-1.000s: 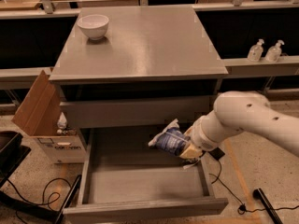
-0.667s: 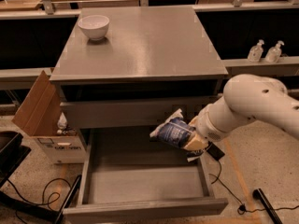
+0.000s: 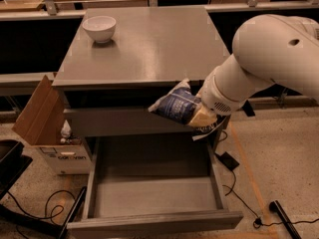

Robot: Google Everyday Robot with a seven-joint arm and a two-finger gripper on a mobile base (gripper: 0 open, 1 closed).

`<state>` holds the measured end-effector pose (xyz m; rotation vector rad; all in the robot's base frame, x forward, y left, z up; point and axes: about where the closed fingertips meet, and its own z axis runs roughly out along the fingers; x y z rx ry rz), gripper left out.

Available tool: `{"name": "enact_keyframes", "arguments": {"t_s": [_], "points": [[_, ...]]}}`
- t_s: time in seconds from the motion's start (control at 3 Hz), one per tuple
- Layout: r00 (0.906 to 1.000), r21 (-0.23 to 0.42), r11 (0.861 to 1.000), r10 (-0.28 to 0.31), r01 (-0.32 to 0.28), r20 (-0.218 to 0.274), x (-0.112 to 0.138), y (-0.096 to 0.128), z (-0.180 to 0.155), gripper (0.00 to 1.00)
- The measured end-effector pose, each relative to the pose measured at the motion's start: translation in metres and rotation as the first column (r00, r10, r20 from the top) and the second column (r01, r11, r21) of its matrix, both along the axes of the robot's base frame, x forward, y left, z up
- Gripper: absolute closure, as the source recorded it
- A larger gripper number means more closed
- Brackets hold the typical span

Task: Pick blue chip bag from middle drawer and place on counter

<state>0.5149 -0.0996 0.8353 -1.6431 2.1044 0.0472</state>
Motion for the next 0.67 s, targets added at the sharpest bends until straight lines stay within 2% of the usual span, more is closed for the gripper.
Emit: {"name": "enact_keyframes", "arguments": {"t_s": [0.33,0.67], "points": [[1.0,0.0,1.0,0.0,0.0,0.0,0.0,0.0,0.0,1.0],[1.0,0.001,1.0,-0.003,0.003,0.006,0.019,-0.005,0.014,1.0]]}}
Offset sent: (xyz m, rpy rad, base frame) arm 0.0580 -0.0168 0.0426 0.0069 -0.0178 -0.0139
